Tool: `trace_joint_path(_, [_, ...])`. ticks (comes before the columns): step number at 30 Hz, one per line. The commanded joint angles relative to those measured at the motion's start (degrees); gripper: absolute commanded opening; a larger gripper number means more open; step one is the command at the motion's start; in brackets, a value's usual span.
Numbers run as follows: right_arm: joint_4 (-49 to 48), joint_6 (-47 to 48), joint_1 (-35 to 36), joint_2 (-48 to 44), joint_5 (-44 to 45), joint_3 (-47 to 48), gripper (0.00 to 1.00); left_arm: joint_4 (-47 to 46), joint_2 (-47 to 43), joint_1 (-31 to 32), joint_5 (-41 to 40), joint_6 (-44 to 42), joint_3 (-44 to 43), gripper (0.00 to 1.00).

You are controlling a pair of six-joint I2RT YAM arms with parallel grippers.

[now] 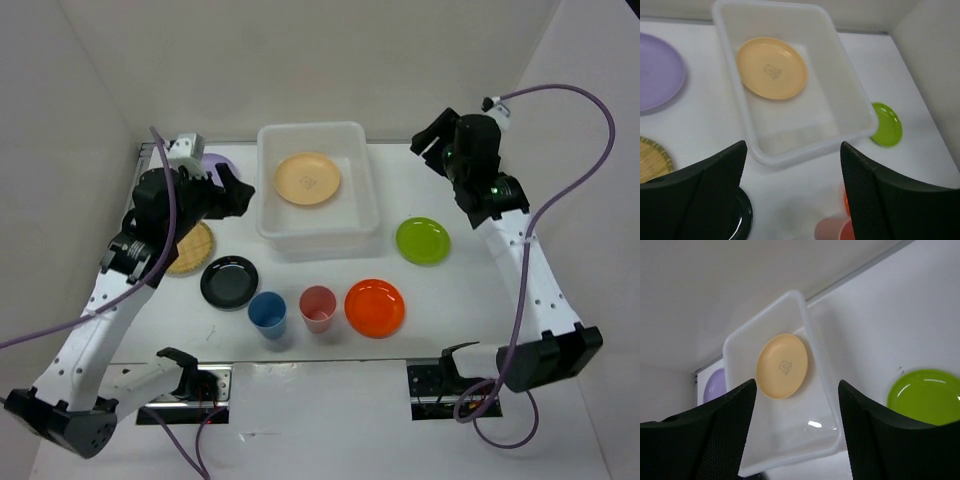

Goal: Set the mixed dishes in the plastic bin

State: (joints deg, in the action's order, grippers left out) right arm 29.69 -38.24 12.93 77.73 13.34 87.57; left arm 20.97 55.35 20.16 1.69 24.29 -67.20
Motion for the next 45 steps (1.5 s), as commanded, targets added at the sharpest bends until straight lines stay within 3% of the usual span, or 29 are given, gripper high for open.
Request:
trace_joint_path(1, [-1.8,-0.8,0.7,-0.7,-1.8,-8.4,0.72,-0.2,5.5,-5.3,-8.2,7.0,-4.9,0.82])
trace_joint_path(3, [-1.8,0.6,-0.9,-1.4,-1.8,-10.2,0.72,-3.1,9.3,-13.1,-4.7,11.9,-5.7,0.82])
trace_joint_path(7, [-2.4,1.2,-2.8,-3.8,-4.7,-14.9,0.72,-11.0,17.9,-27.4,16.2,20.4,-5.8,0.73])
trace_joint_path(10, [-3.0,1.8,-3.4,-4.7,-6.3,-16.8,0.72,-15.7,25.7,-35.0,20.1,24.0,-4.2,0.65])
trace_joint_path(14, [-4.1,2.3,-4.0,-5.2,-9.0,-19.1,0.73,-15.4,36.7,-41.1,20.9,23.9,-8.5,0.64])
trace_joint_path(18, [-4.6,2.3,-4.0,-4.5,-11.2,-19.8,0.73,-12.5,47.4,-42.9,18.1,23.3,-15.1,0.64])
trace_joint_path(26, [-5.7,4.0,-4.0,-2.1,-12.6,-19.8,0.73,-5.8,60.3,-42.9,10.9,20.3,-25.2,0.64])
trace_joint_path(37, [-7.5,4.0,-4.0,0.7,-14.8,-21.0,0.73,-3.3,67.1,-42.4,6.4,15.8,-28.2,0.64])
trace_joint_path(45, [-7.5,3.4,-4.0,1.3,-15.4,-19.9,0.73,-1.4,70.6,-38.7,3.3,13.4,-32.6,0.64])
